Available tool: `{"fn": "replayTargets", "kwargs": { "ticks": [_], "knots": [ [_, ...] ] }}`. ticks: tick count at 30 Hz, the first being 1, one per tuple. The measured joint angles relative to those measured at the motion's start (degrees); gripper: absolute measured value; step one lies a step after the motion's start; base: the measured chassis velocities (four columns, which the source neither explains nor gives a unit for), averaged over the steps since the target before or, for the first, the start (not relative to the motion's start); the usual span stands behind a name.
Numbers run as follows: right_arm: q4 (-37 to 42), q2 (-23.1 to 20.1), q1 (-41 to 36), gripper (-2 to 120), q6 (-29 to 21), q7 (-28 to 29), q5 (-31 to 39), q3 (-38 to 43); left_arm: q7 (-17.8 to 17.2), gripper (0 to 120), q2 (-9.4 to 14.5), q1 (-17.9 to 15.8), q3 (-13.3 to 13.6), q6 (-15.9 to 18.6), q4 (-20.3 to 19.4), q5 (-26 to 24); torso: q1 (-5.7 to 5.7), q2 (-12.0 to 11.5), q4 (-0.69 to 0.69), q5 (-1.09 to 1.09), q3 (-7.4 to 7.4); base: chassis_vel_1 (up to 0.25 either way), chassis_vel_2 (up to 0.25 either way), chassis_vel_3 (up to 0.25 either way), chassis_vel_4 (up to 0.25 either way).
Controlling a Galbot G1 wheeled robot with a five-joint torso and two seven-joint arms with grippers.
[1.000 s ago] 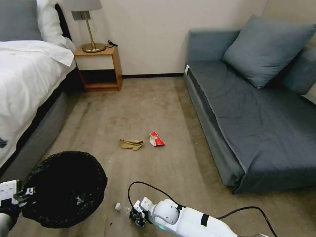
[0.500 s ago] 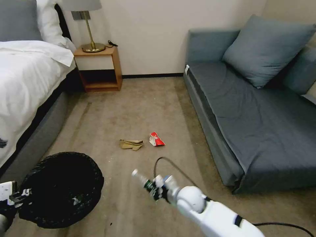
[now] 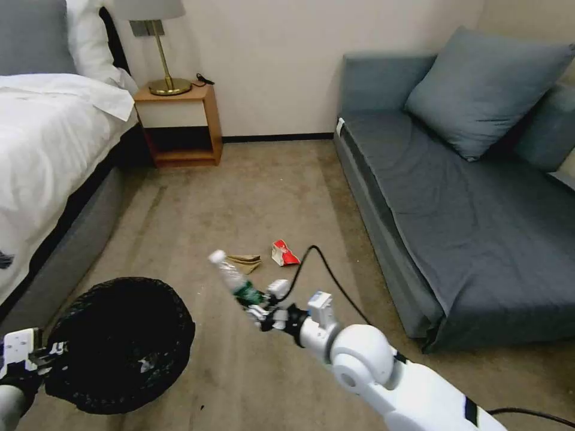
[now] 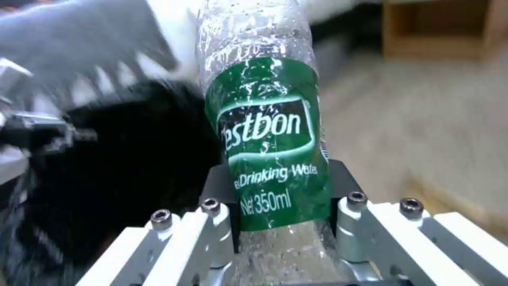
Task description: Pick up the trash bin, then pick up the garbage on the floor and place it into the trash bin.
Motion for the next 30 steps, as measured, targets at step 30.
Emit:
{"fn": "replayTargets", "kwargs": {
  "ticks": [30],
  "knots": [
    [-13.2,18.0,9.1,71,-0.7,2.0,-3.9,-15.5,-0.7,3,-1.3,0.9,0.2,0.0,-1.5,-0.9,0.0,0.0,-0.01,0.0,0.0,0.0,0.0,0.0,0.0]
  ]
}}
